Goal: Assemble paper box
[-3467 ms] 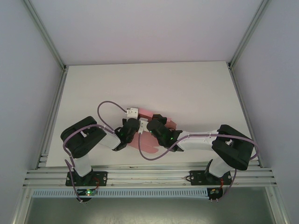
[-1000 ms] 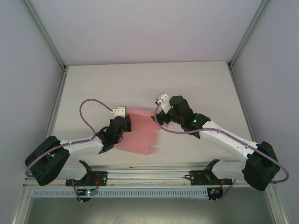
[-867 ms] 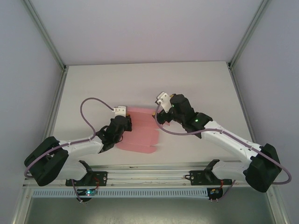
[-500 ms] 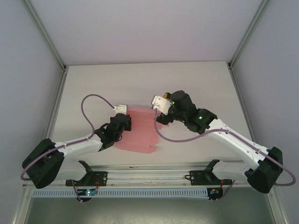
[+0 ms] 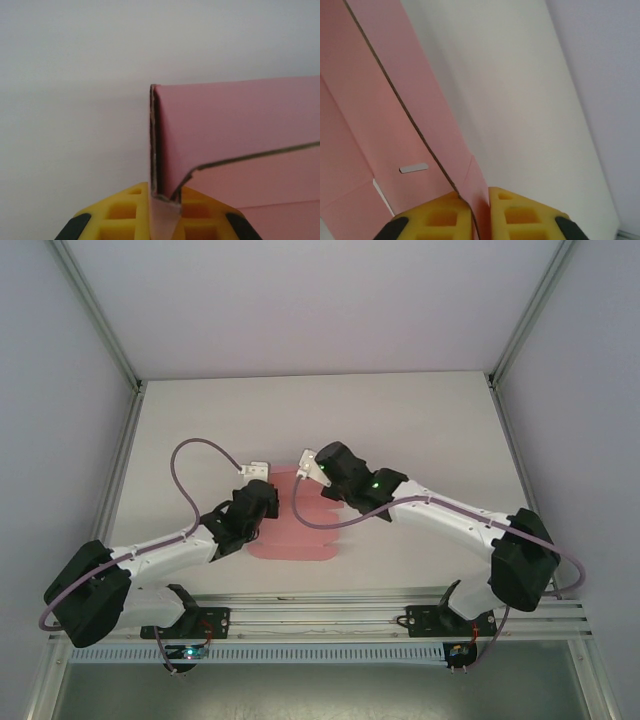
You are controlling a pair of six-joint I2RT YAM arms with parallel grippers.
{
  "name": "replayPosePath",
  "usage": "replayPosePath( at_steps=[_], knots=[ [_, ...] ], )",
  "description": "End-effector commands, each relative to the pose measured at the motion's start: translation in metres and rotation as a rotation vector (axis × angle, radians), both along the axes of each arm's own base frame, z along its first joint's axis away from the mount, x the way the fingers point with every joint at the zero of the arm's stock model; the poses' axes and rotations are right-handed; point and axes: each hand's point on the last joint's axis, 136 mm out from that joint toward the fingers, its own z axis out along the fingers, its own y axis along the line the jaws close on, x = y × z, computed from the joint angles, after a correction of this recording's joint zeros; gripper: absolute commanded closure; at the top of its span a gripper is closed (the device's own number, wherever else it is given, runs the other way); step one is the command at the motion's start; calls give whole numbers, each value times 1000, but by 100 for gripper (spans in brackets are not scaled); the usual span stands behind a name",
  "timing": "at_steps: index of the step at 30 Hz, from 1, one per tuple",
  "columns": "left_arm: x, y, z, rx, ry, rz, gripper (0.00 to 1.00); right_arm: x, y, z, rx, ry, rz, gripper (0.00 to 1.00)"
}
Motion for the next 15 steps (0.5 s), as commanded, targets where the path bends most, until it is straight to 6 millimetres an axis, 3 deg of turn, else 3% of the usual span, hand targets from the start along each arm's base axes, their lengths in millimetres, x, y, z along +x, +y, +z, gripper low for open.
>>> replayPosePath(
  at_steps=[1, 6, 9, 15],
  knots=[
    [6, 6, 10, -41, 8, 98, 100, 24, 4, 32, 72, -173, -195, 90],
    [14, -1, 11, -115, 24, 146, 100, 28, 12, 18, 102, -177, -331, 89],
    [18, -4, 15, -147, 21, 171, 100, 30, 11, 14, 169, -170, -416, 80],
    [23, -4, 18, -186, 4, 207, 100, 31, 22, 22, 425, -158, -514, 84]
  ],
)
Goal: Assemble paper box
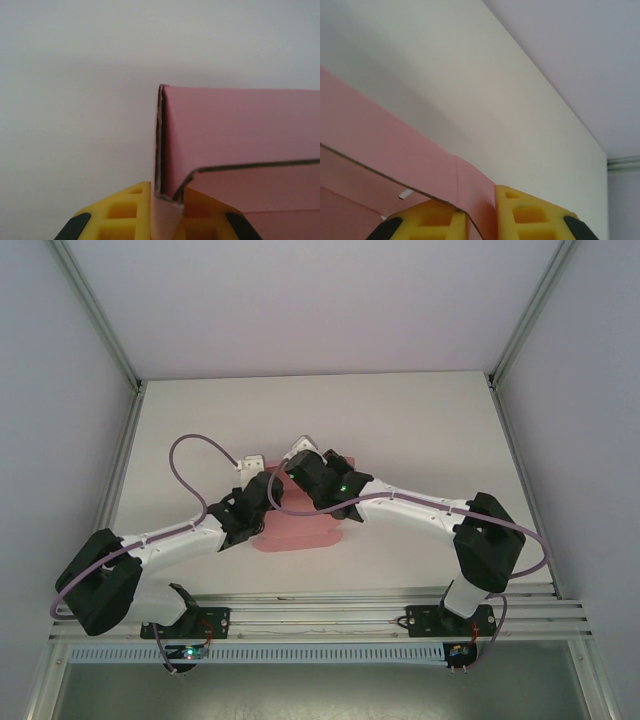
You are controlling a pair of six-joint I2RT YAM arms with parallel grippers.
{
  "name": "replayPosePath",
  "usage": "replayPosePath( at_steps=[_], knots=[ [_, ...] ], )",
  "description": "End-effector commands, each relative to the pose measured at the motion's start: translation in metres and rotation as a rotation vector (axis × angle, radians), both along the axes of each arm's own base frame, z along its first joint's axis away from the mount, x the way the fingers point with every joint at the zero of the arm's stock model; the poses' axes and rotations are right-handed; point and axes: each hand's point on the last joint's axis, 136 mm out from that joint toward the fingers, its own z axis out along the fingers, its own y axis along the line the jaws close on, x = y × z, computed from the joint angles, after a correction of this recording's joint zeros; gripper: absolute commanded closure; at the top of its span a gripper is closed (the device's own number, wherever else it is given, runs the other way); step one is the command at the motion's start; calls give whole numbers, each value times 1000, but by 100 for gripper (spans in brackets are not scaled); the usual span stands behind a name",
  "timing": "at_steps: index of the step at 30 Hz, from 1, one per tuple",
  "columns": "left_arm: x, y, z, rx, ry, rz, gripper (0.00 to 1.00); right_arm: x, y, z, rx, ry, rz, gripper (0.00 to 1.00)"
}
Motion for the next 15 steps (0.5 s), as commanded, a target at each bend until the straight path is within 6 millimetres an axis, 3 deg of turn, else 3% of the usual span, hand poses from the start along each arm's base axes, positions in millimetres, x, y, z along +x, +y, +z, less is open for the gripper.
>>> replayPosePath(
  at_steps=[1, 6, 10, 13, 15],
  knots=[
    [11, -10, 22, -106, -62, 54, 100, 5, 17, 22, 297, -72, -100, 86],
    [12, -10, 19, -92, -54, 64, 100, -3, 29, 23, 367, -44, -97, 85],
    [13, -10, 21, -99, -65, 58, 100, -12, 32, 19, 412, -1, -61, 78],
    [11, -6, 23, -109, -79, 71, 100, -24, 37, 20, 495, 45, 7, 68],
    [10, -3, 24, -108, -85, 79, 100, -35, 35, 24, 518, 68, 62, 56]
  ],
)
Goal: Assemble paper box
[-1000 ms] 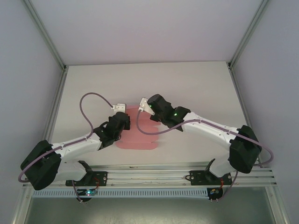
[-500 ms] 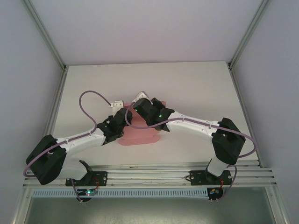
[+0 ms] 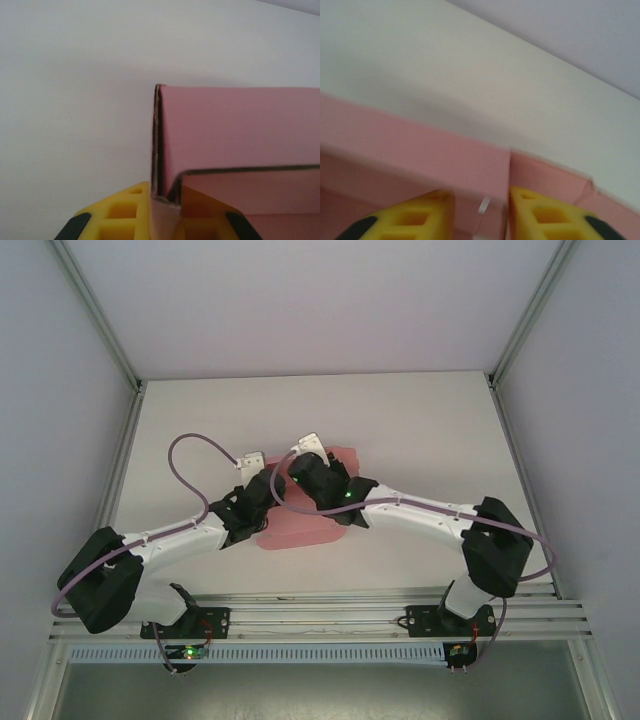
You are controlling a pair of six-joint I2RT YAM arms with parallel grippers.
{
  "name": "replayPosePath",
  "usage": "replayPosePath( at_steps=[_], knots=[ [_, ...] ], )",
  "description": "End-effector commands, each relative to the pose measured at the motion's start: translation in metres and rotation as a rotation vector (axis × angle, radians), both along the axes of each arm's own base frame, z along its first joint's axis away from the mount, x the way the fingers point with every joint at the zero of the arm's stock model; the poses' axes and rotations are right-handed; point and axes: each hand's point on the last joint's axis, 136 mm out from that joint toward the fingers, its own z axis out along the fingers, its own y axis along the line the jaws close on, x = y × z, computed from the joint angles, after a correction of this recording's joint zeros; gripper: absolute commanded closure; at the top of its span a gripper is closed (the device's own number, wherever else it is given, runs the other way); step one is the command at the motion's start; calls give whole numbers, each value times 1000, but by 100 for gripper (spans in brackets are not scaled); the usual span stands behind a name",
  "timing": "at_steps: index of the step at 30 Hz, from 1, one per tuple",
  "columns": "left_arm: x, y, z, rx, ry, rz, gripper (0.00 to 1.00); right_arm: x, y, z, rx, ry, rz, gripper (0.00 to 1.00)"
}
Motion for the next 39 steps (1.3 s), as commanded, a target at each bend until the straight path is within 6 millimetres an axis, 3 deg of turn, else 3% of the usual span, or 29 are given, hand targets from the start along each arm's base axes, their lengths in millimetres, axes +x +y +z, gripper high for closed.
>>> replayPosePath(
  at_steps=[1, 4, 8, 13, 17, 22, 27, 35, 39],
  knots=[
    [4, 5, 18, -43, -73, 46, 100, -22, 7, 19, 126, 12, 105, 48],
    [-1, 9, 18, -41, -83, 46, 100, -35, -30, 24, 118, -23, 56, 33],
    [-8, 11, 21, -65, -107, 17, 100, -49, -80, 15, 168, -28, -9, 2],
    [-14, 12, 27, -72, -126, -19, 100, -57, -105, -15, 250, 87, 6, 2],
    [-17, 11, 29, -70, -132, -36, 100, -49, -120, -28, 222, 101, -52, 2],
    [-17, 8, 27, -66, -131, -58, 100, -39, -118, -38, 222, 130, -54, 2],
    [-18, 3, 29, -79, -140, -87, 100, -26, -112, -36, 215, 104, -52, 2],
    [-20, 0, 26, -85, -143, -116, 100, -15, -91, -14, 274, 31, 29, 2],
    [-20, 0, 27, -102, -146, -108, 100, -18, -70, -17, 308, 66, 125, 2]
  ],
)
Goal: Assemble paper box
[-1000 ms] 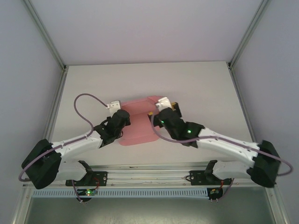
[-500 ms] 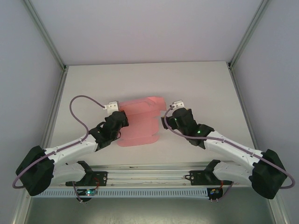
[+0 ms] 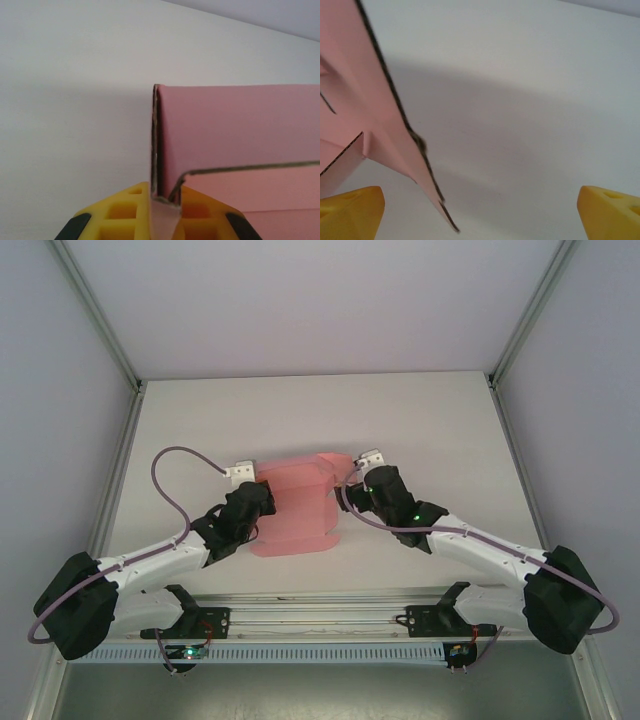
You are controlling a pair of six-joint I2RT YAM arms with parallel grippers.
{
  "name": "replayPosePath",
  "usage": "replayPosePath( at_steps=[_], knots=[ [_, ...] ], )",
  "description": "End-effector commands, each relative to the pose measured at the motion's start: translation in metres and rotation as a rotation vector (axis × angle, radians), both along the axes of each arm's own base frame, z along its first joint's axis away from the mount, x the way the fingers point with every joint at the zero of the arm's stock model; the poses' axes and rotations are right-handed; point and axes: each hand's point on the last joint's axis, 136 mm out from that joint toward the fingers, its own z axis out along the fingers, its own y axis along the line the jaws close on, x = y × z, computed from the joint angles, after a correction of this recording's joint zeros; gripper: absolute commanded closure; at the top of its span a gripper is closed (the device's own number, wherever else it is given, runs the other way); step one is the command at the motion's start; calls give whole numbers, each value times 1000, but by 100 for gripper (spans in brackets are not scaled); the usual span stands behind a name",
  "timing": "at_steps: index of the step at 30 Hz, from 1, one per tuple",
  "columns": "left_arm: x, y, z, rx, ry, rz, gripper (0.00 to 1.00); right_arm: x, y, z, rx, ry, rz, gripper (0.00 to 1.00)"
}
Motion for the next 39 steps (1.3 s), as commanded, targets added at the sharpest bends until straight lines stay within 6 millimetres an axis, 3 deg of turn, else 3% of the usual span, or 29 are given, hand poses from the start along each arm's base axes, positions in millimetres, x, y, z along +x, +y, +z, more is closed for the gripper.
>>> replayPosePath(
  at_steps=[1, 6, 10, 15, 20, 31, 39],
  knots=[
    [2, -6, 14, -49, -53, -16, 100, 4, 29, 16, 87, -24, 110, 2],
    [3, -7, 15, -73, -54, -9, 100, 2, 53, 3, 114, 11, 173, 2],
    [3, -8, 13, -65, -49, -12, 100, 1, 65, -6, 15, 0, 211, 2],
    [2, -4, 13, -43, -48, -7, 100, 11, 35, -3, -163, -42, 103, 2],
    [1, 4, 11, -26, -48, 27, 100, 16, 5, 12, -202, -66, 5, 2],
    [1, 16, 11, -18, -56, 92, 100, -24, 18, 29, 102, 31, 96, 2],
    [1, 20, 12, -37, -59, 120, 100, -50, 39, 4, 167, 147, 205, 2]
  ],
)
